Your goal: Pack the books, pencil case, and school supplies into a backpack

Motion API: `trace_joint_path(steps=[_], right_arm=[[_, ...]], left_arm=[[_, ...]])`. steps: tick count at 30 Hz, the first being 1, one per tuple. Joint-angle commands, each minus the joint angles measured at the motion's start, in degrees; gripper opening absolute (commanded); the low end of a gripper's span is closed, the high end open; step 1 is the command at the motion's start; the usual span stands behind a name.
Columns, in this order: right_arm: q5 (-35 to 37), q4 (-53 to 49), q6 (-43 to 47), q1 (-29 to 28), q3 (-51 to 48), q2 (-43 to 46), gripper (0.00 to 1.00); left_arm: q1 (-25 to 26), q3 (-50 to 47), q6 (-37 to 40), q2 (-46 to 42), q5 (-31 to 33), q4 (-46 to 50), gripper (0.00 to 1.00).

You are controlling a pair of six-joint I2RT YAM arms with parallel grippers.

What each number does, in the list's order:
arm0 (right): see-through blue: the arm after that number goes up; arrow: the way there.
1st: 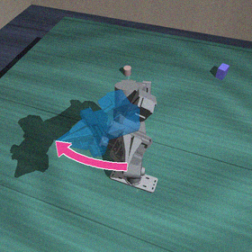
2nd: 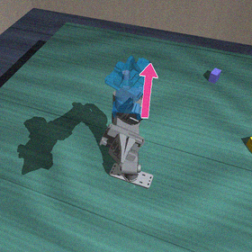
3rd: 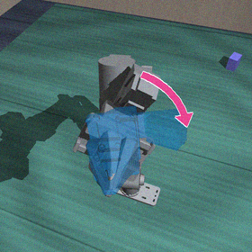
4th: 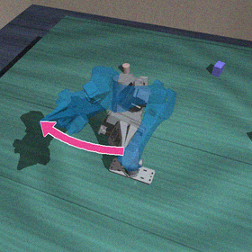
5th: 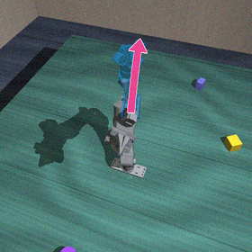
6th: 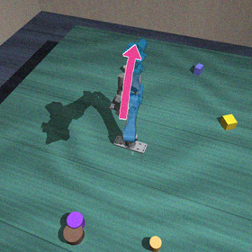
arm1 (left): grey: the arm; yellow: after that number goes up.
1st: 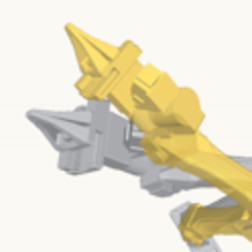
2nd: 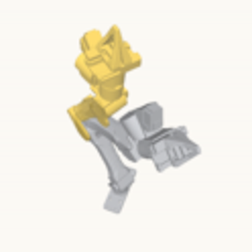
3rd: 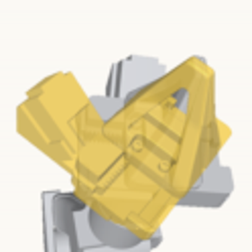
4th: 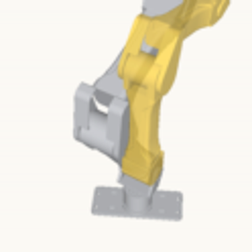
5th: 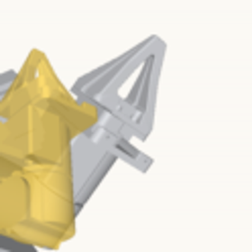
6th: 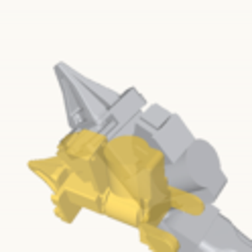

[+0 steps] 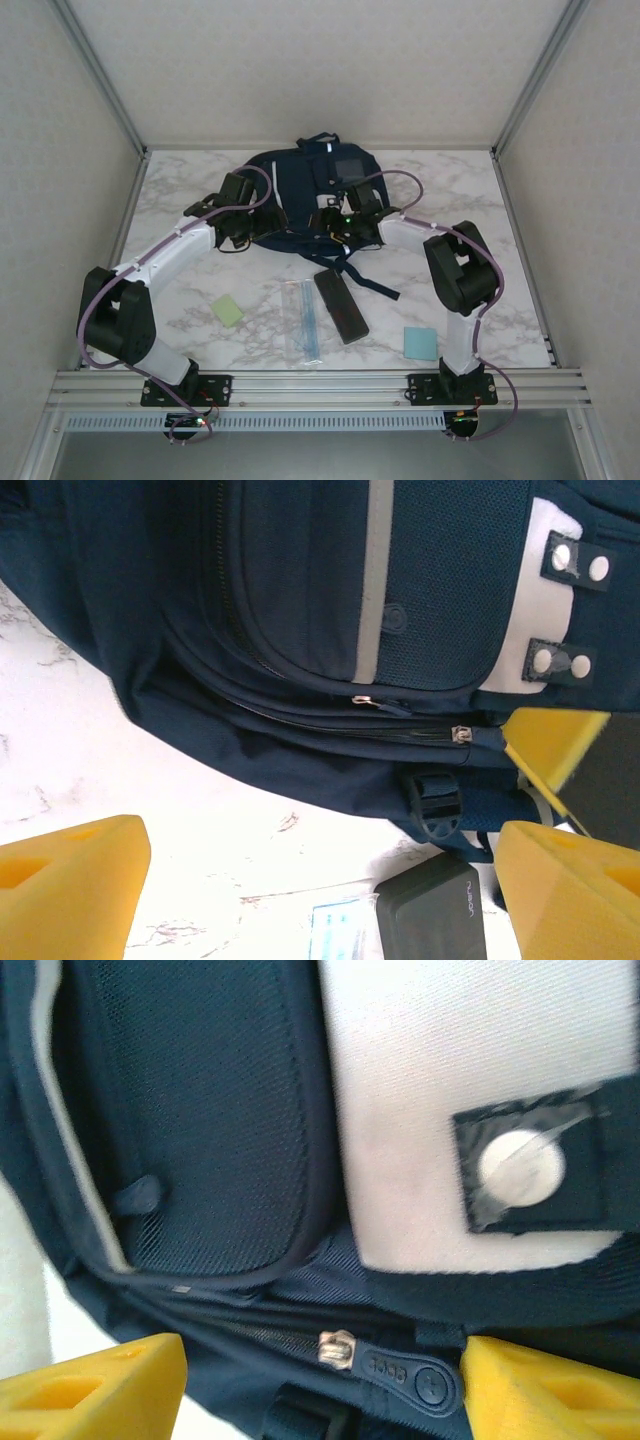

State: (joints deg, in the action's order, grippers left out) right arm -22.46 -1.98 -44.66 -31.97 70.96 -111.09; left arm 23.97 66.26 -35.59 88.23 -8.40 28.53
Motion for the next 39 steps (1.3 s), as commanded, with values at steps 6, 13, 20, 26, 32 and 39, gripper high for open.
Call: trace_joint_path(steps=[6,13,20,26,32,39], right_arm=[[-11.3,9.5,-5.4,-1.4,-3.0,5.9,0.73],[-12.1,7.3,-0.9,-0.3,-6.0,12.7,0.73],[7.4,-9.3,5.9,3.2,-9.7,20.3,0.72],[27.4,-21.0,6.9,7.4,-11.7,25.3,0.70],[25.3,-16.2,3.3,11.9,-15.4,24.7,0.74],[21.0,-9.7,0.7,11.9,-18.6,23.3,0.74]], left_arm=[[0.4,-0.7,0.1,-0.6,1.2,-0.9,0.89],[0.5,-2.1,0.7,-0.2,2.2,-1.4,0.89],[2.9,-0.8,3.2,2.0,1.5,-1.4,0.82],[8.1,5.3,5.1,7.1,5.4,3.1,0.75],[13.4,14.6,4.7,17.2,9.8,7.3,0.73],[18.0,25.3,4.3,28.2,17.9,13.1,0.68]])
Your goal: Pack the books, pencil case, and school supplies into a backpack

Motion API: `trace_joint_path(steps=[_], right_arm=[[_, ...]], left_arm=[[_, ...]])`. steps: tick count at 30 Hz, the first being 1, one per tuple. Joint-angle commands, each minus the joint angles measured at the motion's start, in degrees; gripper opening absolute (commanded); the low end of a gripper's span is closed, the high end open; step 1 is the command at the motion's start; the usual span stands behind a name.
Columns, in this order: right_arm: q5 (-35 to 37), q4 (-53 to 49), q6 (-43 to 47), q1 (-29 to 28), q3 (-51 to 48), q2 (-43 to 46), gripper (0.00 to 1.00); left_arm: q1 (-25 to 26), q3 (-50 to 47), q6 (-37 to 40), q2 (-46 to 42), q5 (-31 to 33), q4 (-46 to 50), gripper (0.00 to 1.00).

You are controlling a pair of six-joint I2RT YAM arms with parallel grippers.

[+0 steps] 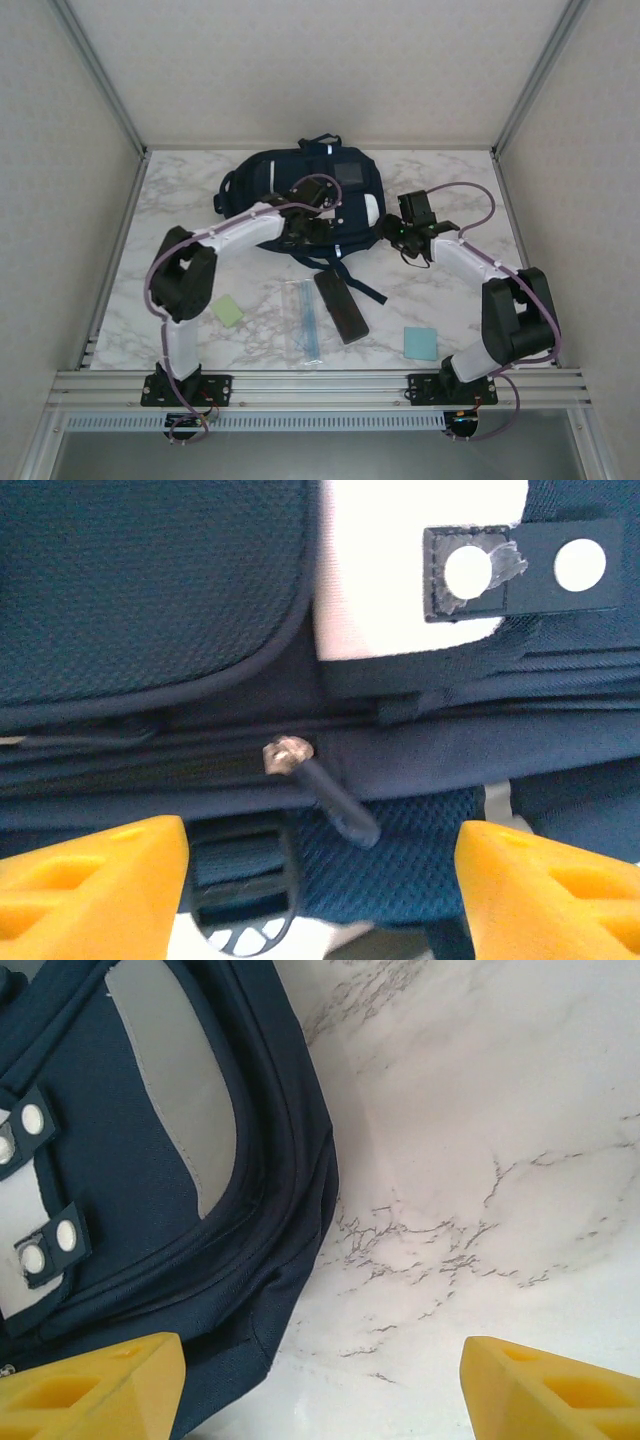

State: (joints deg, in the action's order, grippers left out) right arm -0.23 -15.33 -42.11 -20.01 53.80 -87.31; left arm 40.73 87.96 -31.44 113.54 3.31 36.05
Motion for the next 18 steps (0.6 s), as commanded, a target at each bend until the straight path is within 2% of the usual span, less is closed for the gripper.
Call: trace_joint_path(steps=[1,5,10,16,18], right_arm=[[-1.6,4.1,-1.8,0.0,-1.8,-0.4,0.74],[-3.5,5.1,-1.0,0.0,-3.1,0.1,0.74],[-3.6,5.0,-0.3,0.0,-4.7,2.2,0.74],[-3.8,4.0,0.5,0.0,-5.4,4.9,0.74],[-3.4,3.3,0.9,0.0,-5.4,5.8,0.74]], left_arm=[[1.6,4.3,0.2,3.9,7.7,5.8,0.68],[1.6,6.3,-0.7,7.9,9.9,6.0,0.64],[1.4,7.8,-0.7,10.3,11.3,6.5,0.52],[0.7,10.1,0.5,11.1,12.8,7.2,0.31],[0.3,10.9,1.2,11.5,13.0,8.0,0.30]])
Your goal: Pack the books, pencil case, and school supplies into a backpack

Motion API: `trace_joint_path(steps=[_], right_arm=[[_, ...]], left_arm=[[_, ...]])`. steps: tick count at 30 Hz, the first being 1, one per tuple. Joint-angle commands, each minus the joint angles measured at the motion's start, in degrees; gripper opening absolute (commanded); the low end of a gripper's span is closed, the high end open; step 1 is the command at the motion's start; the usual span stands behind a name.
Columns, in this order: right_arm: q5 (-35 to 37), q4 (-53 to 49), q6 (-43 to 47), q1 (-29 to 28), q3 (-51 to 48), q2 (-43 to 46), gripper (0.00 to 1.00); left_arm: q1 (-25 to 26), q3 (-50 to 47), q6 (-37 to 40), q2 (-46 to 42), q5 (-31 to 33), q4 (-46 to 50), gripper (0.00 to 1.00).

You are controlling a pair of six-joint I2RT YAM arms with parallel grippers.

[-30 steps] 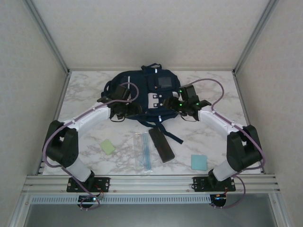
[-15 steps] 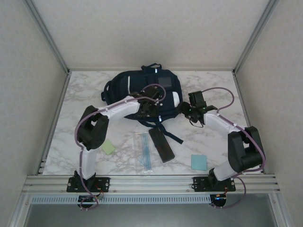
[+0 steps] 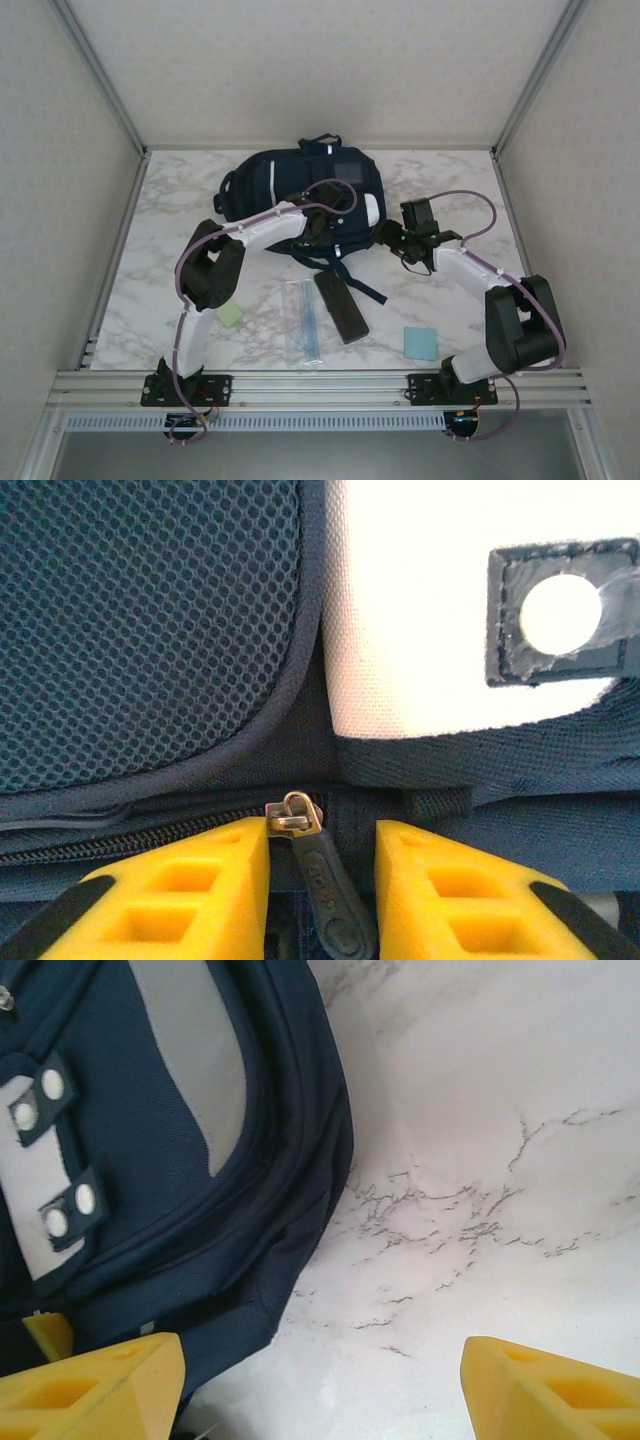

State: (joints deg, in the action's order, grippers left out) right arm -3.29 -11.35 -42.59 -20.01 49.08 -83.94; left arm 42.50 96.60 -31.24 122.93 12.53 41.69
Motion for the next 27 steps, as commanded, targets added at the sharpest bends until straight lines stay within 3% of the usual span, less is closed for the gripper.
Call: trace_joint_path(steps=[1,7,14,19,21,27], right_arm=[[-0.2,-1.0,1.4,0.0,-0.7,2.8,0.74],[0.7,-1.7,1.6,0.0,-0.8,4.6,0.74],[-0.8,-1.7,1.3,0.0,-0.1,4.6,0.74],[-1.1,-1.8,1.1,-0.1,-0.3,5.0,0.74],[-1.3,-1.5,0.6,-0.1,-0.7,5.3,0.74],[-4.3,-0.9,-0.7,-1.0,-0.9,5.7,0.74]], left_arm=[[-1.5,2.4,1.2,2.1,3.9,2.8,0.30],[-2.3,0.9,2.1,2.3,4.2,5.2,0.33],[-3.0,-1.2,2.2,-0.2,2.5,5.1,0.08],[-2.9,0.3,2.8,-1.8,1.0,6.4,0.08],[-2.9,1.1,3.4,-2.1,0.6,7.3,0.00],[-4.1,3.5,3.7,-3.3,-4.0,7.6,0.00]])
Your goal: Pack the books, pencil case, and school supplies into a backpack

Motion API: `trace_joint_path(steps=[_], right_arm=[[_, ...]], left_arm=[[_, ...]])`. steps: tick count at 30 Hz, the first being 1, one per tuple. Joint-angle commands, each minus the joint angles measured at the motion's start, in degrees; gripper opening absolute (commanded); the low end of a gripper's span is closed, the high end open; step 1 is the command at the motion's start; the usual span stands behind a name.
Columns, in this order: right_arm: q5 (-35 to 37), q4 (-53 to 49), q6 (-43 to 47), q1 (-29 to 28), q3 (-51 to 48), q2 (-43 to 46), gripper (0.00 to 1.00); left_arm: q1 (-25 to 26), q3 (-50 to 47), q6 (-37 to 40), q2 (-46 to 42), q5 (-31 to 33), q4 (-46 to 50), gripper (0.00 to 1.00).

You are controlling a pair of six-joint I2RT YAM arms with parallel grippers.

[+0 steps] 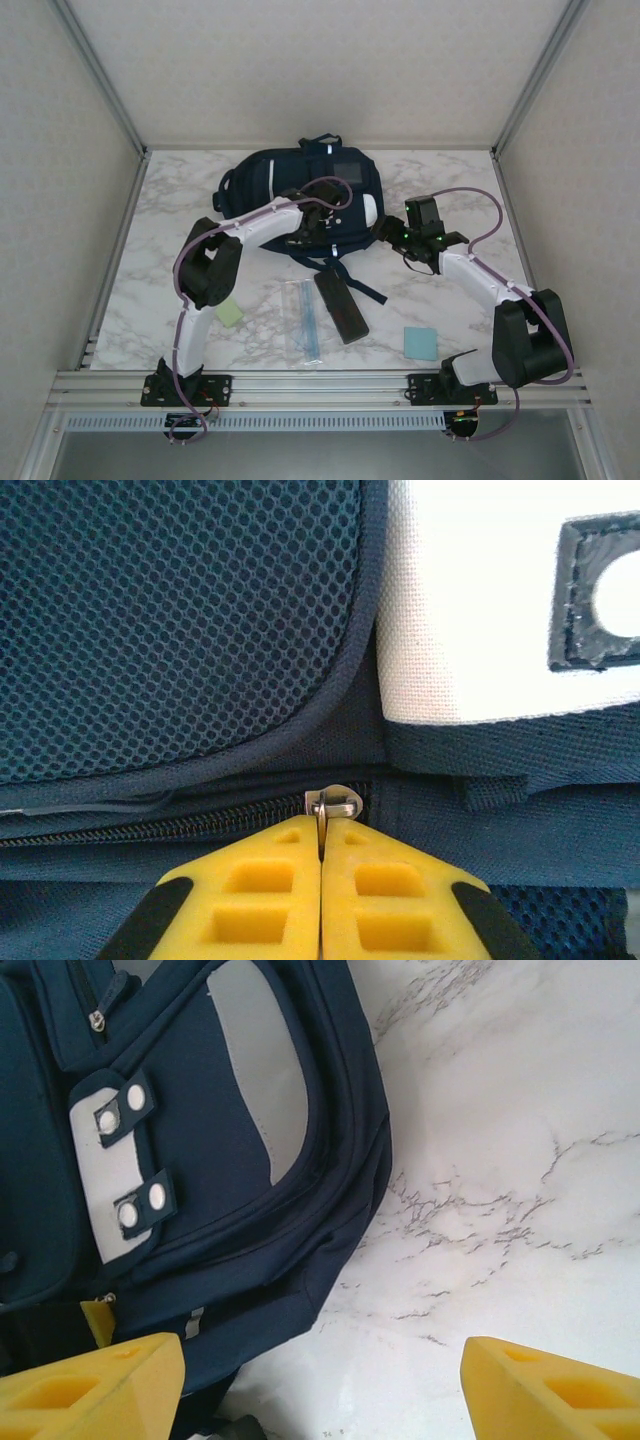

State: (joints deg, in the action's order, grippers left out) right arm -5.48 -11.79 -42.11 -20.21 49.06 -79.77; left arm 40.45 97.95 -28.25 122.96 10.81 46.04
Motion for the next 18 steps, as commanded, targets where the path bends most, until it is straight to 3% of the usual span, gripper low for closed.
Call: trace_joint_path(steps=[1,11,18], right_arm=[[-2.9,-0.4,-1.7,-1.3,-0.9,1.4,0.74],[-2.9,4.8,-12.2,-9.9,0.4,-6.0,0.74],[0.2,11.4,-20.3,-12.0,3.1,-18.2,0.72]], left_arm=[[-2.5,2.3,0.3,-3.8,-3.8,2.7,0.00],[-6.8,2.1,-1.6,-7.7,-16.9,-0.1,0.00],[-7.8,0.5,0.9,-8.7,-17.0,1.3,0.00]])
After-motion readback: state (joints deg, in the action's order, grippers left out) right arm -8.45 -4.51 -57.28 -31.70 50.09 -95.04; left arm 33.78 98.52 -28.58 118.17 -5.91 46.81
